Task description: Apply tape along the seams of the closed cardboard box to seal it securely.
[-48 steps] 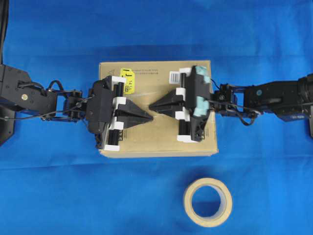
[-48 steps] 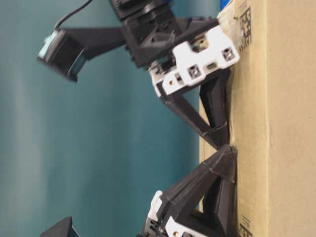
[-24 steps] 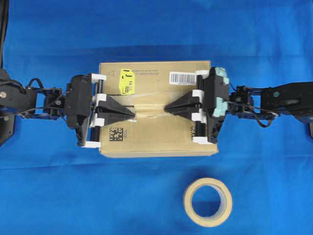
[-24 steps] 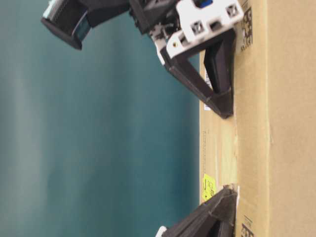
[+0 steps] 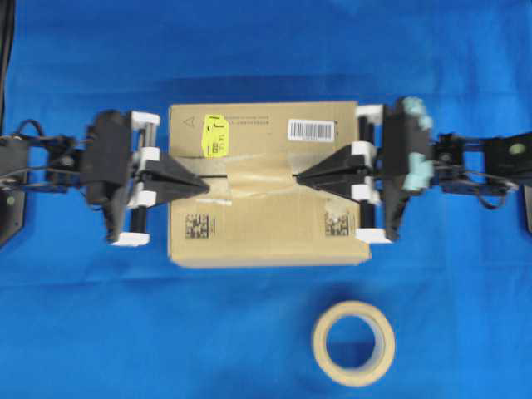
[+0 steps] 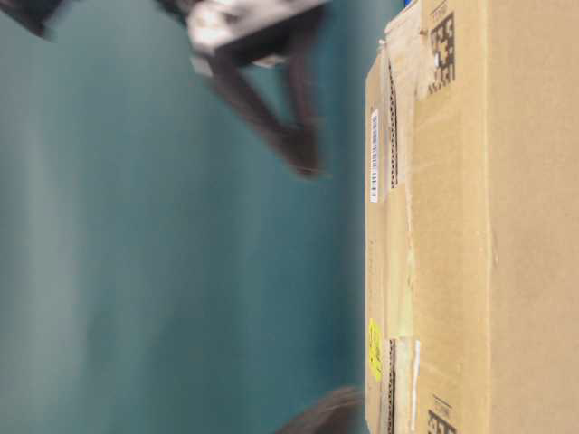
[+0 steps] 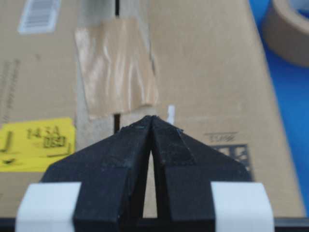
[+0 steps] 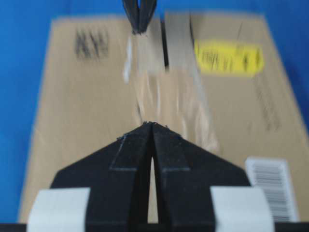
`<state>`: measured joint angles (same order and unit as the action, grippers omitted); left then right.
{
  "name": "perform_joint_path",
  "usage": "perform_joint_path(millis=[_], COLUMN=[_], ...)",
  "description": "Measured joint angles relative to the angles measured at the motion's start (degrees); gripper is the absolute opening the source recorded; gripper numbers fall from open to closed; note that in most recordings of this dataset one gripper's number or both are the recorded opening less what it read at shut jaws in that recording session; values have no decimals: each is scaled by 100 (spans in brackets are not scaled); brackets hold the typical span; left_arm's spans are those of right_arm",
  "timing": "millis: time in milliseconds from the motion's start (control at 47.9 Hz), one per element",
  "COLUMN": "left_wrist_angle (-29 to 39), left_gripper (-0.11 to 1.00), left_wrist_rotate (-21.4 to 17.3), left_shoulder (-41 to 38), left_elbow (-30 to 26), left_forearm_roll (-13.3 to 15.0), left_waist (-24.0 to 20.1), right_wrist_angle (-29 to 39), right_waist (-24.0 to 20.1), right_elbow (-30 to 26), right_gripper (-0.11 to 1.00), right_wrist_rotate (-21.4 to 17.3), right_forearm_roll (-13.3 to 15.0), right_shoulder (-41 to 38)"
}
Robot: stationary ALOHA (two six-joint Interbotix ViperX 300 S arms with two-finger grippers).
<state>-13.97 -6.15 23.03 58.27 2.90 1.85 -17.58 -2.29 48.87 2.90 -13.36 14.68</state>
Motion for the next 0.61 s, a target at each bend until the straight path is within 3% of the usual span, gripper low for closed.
perform_joint_path(millis=[439,606], left_wrist_angle=[1274,1626], left_gripper=[0,0], left_wrist_rotate=[18,26], left_shoulder=[3006,3779], left_elbow=[712,1046], left_forearm_roll=[0,0], left_waist=[-79,-79], right_wrist_angle=[861,1230], right_waist=[0,0], right_elbow=[896,1310], right_gripper=[-1,-1], right_wrist_rotate=[167,167], right_forearm_roll=[35,44], right_shoulder=[2338,3067])
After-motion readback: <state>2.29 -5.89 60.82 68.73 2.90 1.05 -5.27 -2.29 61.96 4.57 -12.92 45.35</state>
